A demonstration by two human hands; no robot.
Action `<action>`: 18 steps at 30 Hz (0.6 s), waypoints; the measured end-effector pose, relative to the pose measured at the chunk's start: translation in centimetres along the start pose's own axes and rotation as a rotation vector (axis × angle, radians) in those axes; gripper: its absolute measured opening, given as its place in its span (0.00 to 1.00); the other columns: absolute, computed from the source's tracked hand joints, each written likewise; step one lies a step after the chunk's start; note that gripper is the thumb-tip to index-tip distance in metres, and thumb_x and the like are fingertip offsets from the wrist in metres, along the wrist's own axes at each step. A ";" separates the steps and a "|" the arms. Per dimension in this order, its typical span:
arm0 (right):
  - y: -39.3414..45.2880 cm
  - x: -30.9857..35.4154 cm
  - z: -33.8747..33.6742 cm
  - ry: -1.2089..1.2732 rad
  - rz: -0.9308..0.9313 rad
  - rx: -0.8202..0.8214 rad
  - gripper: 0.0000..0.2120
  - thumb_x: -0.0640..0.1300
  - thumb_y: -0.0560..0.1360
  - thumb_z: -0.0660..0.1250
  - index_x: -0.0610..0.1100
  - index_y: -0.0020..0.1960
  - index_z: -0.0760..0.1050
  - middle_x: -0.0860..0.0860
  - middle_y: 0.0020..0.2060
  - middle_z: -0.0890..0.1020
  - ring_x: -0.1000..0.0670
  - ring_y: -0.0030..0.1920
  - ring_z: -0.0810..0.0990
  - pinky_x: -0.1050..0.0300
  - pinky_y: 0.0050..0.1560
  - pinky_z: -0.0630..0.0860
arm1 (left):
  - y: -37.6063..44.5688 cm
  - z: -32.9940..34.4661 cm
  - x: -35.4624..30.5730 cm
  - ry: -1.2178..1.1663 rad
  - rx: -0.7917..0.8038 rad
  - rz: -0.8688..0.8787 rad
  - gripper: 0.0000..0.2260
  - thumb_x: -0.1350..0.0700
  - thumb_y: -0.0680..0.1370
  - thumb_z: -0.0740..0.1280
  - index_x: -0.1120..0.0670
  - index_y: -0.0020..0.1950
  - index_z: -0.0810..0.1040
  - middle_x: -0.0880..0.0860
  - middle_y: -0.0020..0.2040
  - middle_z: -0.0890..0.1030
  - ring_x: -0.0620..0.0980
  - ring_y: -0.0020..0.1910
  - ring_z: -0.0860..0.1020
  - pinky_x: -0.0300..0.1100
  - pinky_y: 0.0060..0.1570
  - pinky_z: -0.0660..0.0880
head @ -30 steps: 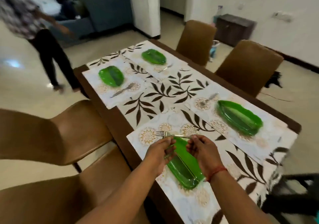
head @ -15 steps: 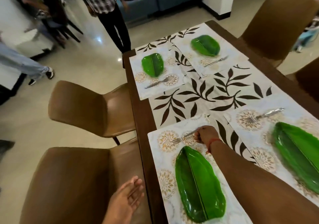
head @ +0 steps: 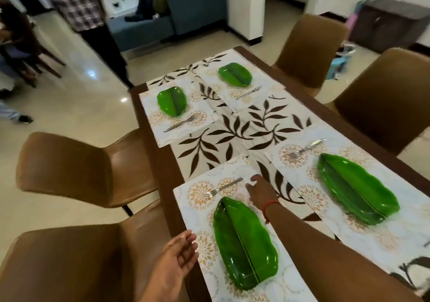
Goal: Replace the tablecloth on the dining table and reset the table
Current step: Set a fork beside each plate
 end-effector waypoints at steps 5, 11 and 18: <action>-9.0 -2.9 -3.7 0.009 -0.005 -0.144 0.12 0.49 0.80 0.65 0.45 0.61 0.74 0.42 0.53 0.82 0.43 0.53 0.80 0.56 0.50 0.73 | 1.5 3.4 1.7 0.182 0.208 -0.043 0.09 0.60 0.81 0.64 0.61 0.58 0.80 0.58 0.49 0.86 0.56 0.47 0.82 0.49 0.49 0.78; -24.1 -7.4 -6.7 0.071 0.100 -0.483 0.13 0.54 0.80 0.64 0.48 0.60 0.74 0.49 0.47 0.80 0.45 0.49 0.81 0.58 0.45 0.70 | -2.3 8.9 5.7 0.534 0.580 -0.031 0.09 0.58 0.82 0.63 0.59 0.56 0.81 0.57 0.52 0.84 0.54 0.48 0.80 0.50 0.51 0.76; -41.2 -10.5 -2.8 0.217 0.158 -0.730 0.13 0.55 0.79 0.63 0.53 0.60 0.75 0.56 0.51 0.78 0.56 0.50 0.81 0.56 0.52 0.80 | -13.0 10.0 14.0 1.056 1.034 0.287 0.08 0.47 0.81 0.66 0.49 0.55 0.79 0.52 0.59 0.81 0.51 0.59 0.79 0.52 0.63 0.74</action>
Point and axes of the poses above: each hand's wrist, its own y-axis towards the middle knuckle, its own z-axis out of the palm, x = y × z, the point moved 7 cm from there along y, towards the middle knuckle
